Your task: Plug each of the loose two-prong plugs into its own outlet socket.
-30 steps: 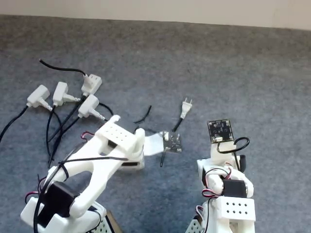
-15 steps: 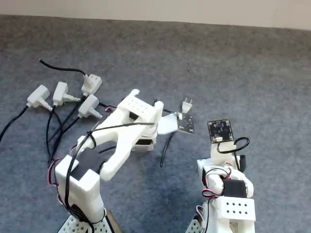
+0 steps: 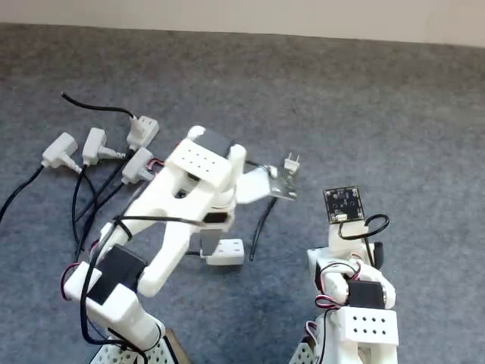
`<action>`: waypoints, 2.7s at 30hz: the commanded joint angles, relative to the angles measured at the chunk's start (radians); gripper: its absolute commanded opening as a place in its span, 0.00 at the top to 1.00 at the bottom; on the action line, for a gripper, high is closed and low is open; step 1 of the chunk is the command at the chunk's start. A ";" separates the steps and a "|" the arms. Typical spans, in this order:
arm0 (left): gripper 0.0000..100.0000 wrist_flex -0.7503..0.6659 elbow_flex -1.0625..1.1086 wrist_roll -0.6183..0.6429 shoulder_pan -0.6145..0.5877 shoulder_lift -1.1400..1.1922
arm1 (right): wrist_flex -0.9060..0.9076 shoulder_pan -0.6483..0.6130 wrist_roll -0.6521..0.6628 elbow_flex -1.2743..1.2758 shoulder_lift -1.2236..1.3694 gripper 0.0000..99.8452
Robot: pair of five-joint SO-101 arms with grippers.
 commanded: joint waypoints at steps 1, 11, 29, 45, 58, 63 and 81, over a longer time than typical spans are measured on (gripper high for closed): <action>0.78 0.005 -0.050 -0.021 -0.079 -0.051 | -0.019 0.005 -0.003 -0.002 -0.010 0.60; 0.81 -0.183 0.070 0.071 -0.035 -0.005 | -0.019 0.005 -0.003 -0.002 -0.010 0.60; 0.81 -0.304 0.311 0.163 0.059 -0.005 | -0.018 0.005 -0.002 -0.002 -0.010 0.60; 0.81 -0.127 0.099 0.101 -0.008 -0.005 | -0.018 0.005 -0.002 -0.002 -0.010 0.60; 0.81 -0.080 -0.315 0.459 -0.367 0.001 | -0.005 -0.031 -0.035 -0.153 0.047 0.60; 0.80 -0.149 -0.288 0.824 -0.547 0.005 | -0.005 -0.159 -0.127 -0.421 0.386 0.60; 0.80 -0.707 0.183 1.238 -0.759 0.038 | -0.285 -0.386 -0.635 -1.044 1.279 0.60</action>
